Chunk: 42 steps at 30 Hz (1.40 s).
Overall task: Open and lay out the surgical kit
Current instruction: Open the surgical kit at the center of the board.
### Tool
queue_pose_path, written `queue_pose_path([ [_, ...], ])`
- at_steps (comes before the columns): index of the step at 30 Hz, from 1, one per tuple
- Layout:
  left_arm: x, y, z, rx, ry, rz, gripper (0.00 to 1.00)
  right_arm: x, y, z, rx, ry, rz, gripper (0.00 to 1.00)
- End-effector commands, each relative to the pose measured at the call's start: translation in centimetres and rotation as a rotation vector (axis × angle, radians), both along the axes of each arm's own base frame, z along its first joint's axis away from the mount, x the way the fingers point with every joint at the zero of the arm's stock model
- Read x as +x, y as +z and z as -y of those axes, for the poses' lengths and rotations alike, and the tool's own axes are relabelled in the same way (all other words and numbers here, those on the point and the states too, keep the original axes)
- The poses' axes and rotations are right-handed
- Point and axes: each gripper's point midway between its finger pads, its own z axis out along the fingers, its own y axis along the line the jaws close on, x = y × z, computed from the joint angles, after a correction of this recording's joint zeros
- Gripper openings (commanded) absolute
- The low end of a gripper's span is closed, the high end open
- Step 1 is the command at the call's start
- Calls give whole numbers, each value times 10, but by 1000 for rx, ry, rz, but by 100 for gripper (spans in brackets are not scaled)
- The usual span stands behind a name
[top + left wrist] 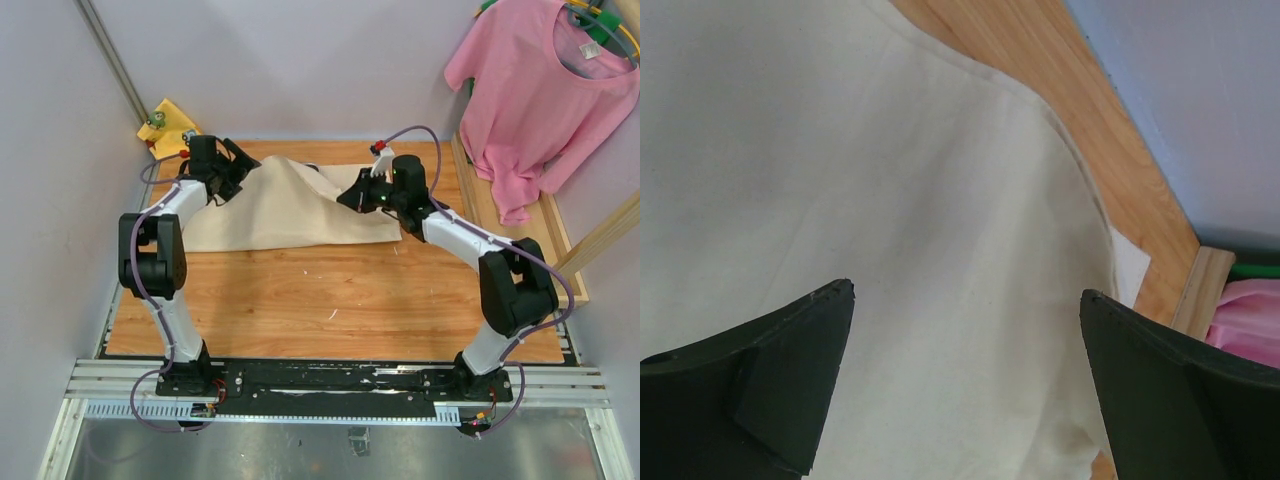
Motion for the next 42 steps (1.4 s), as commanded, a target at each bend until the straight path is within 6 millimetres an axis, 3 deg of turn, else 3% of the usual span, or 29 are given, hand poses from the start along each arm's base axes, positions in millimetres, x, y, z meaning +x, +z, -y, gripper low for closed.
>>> queue_pose_path([
  [1, 20, 10, 0, -76, 22, 32, 99, -34, 16, -17, 21, 101, 56, 1],
  [11, 38, -11, 3, -123, 33, 7, 99, -78, 12, -23, 5, 196, 38, 1],
  [26, 54, -21, 1, -133, 58, -2, 99, -140, 12, -24, -7, 328, 44, 1],
  [37, 55, -44, 17, -126, 22, -36, 99, -164, 18, -40, -2, 391, 57, 1],
  [38, 56, -45, 17, -126, 24, -37, 97, -166, 19, -40, -4, 392, 60, 1],
  [40, 58, -45, 17, -126, 24, -35, 84, -172, 22, -38, -3, 400, 65, 1],
  [41, 58, -46, 18, -128, 23, -35, 73, -174, 24, -37, -4, 401, 70, 1],
  [42, 60, -45, 18, -130, 21, -33, 55, -177, 26, -35, -5, 403, 75, 1],
])
